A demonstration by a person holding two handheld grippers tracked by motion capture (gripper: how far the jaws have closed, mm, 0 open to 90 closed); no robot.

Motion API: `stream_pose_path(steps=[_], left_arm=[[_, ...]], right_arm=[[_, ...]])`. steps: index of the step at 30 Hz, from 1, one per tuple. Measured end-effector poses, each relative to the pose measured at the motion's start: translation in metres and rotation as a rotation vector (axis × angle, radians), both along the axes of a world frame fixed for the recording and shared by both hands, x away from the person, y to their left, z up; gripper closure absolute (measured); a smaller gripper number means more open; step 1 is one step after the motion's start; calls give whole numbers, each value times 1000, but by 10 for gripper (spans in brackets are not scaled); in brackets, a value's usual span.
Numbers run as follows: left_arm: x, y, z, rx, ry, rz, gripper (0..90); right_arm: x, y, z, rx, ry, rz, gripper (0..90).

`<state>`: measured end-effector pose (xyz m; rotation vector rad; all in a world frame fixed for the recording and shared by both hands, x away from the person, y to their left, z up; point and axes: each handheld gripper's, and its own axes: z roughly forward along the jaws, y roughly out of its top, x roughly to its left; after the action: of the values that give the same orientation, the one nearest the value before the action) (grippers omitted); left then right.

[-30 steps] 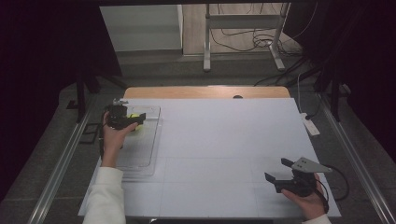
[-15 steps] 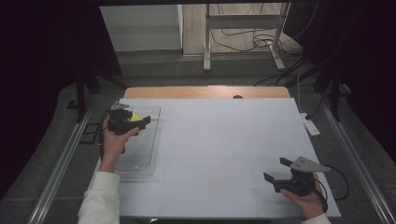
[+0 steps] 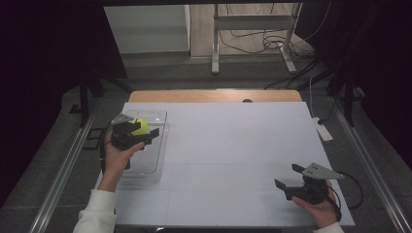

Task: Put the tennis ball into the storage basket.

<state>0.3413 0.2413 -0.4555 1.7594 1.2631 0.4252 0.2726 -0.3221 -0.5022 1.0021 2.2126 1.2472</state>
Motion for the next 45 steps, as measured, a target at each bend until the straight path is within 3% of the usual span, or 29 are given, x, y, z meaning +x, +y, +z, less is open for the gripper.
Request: stream_pose_path(steps=[7, 22, 32, 45], left_arm=[[-23, -8, -3, 20, -24, -48, 140], [-54, -18, -18, 39, -30, -95, 138], [-78, -27, -27, 54, -57, -132, 140], [-90, -30, -35, 72, -60, -149, 140]], right_arm=[[-1, 0, 1, 0, -1, 1, 114], [-1, 0, 0, 0, 0, 2, 114], [0, 0, 0, -1, -1, 4, 115], [0, 1, 0, -4, 0, 1, 115]])
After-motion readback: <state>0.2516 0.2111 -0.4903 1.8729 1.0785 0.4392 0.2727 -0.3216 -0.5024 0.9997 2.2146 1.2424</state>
